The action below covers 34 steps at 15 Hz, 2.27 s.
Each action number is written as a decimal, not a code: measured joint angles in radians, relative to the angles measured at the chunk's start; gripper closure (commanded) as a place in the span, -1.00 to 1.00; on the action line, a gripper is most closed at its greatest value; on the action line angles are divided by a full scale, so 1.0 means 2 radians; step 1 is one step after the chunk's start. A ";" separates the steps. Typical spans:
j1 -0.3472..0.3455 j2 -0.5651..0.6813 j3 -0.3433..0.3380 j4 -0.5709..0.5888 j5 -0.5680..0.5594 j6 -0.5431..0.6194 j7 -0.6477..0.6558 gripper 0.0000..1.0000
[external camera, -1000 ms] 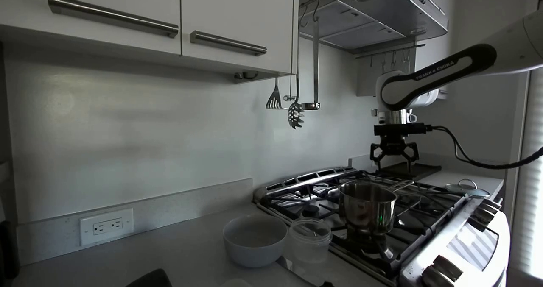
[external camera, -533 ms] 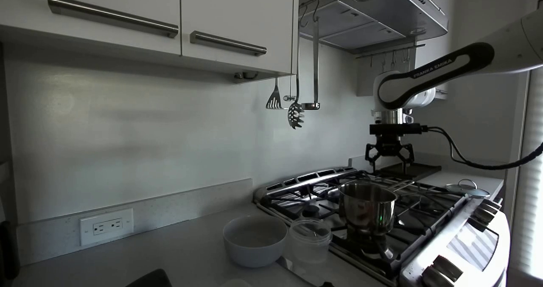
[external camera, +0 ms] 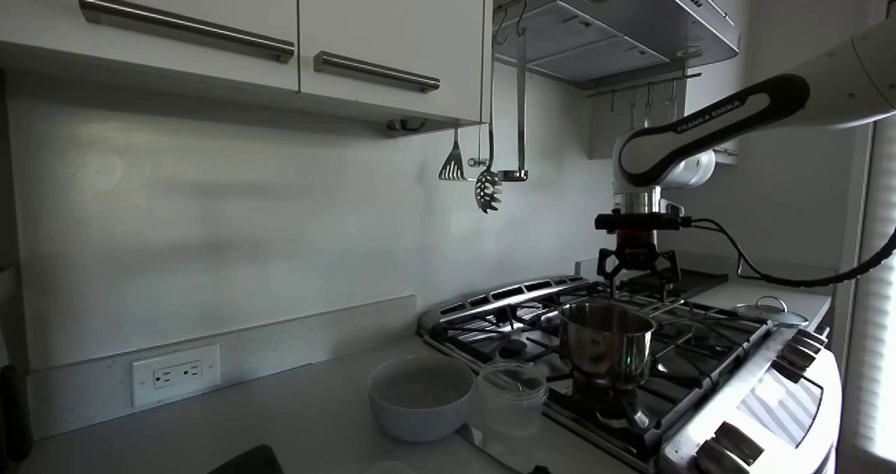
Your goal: Move the silver pot backwards
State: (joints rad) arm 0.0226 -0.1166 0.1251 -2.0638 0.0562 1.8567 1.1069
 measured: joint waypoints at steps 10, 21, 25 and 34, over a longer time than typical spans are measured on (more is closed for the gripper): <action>0.000 0.000 -0.006 -0.022 0.003 0.000 0.073 -0.57; 0.000 0.000 -0.011 -0.028 0.003 0.005 0.092 -0.32; 0.000 0.000 -0.012 -0.028 0.003 0.005 0.099 -0.09; 0.000 -0.002 -0.013 -0.028 0.002 0.007 0.112 0.83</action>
State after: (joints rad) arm 0.0221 -0.1196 0.0988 -2.1204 0.0611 1.8707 1.3307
